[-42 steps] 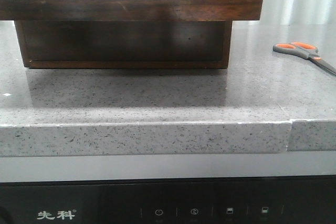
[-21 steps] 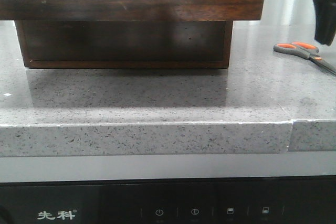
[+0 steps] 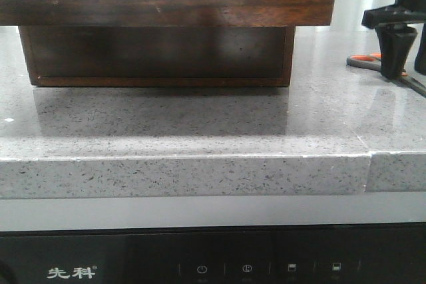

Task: Put scissors in drawer with both arms
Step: 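Lift the scissors off the counter with the right gripper, then carry the scissors into the open drawer and open the right gripper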

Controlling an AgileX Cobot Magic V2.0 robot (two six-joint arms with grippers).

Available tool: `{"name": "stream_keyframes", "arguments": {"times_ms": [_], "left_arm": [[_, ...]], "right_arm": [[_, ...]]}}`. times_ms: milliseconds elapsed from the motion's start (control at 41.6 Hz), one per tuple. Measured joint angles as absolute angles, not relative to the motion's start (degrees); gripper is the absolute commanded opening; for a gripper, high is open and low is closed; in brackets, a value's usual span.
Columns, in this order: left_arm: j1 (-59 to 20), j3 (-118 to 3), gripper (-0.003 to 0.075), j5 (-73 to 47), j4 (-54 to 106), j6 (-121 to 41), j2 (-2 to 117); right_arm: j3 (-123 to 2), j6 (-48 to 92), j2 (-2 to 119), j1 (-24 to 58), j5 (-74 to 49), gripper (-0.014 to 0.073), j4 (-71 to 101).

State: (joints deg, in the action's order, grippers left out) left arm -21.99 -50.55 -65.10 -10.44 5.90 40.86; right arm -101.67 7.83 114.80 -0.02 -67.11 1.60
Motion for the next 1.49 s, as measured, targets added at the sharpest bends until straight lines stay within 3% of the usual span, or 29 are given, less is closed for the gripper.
{"name": "stream_keyframes", "arguments": {"times_ms": [96, 312, 432, 793, 1489], "left_arm": [[-22.0, -50.5, 0.0544, -65.0, -8.8, 5.9, 40.9], [-22.0, -50.5, 0.0544, -64.9, -8.3, 6.0, 40.9], [-22.0, -50.5, 0.0544, -64.8, -8.3, 6.0, 40.9], [-22.0, -50.5, 0.0544, -64.7, -8.3, 6.0, 40.9], [-22.0, -50.5, 0.0544, -62.9, -9.4, 6.0, 40.9]], "right_arm": [[-101.9, 7.2, 115.7, 0.0, -67.1, 0.0351, 1.6], [-102.2, 6.9, 116.0, 0.0, -67.0, 0.0095, 1.1], [-102.2, 6.8, 116.0, 0.0, -66.8, 0.0022, 0.6], [-101.9, 6.6, 111.8, 0.0, -67.4, 0.002, 0.6], [-101.9, 11.8, 77.7, 4.9, -65.7, 0.0019, 0.6]]}}
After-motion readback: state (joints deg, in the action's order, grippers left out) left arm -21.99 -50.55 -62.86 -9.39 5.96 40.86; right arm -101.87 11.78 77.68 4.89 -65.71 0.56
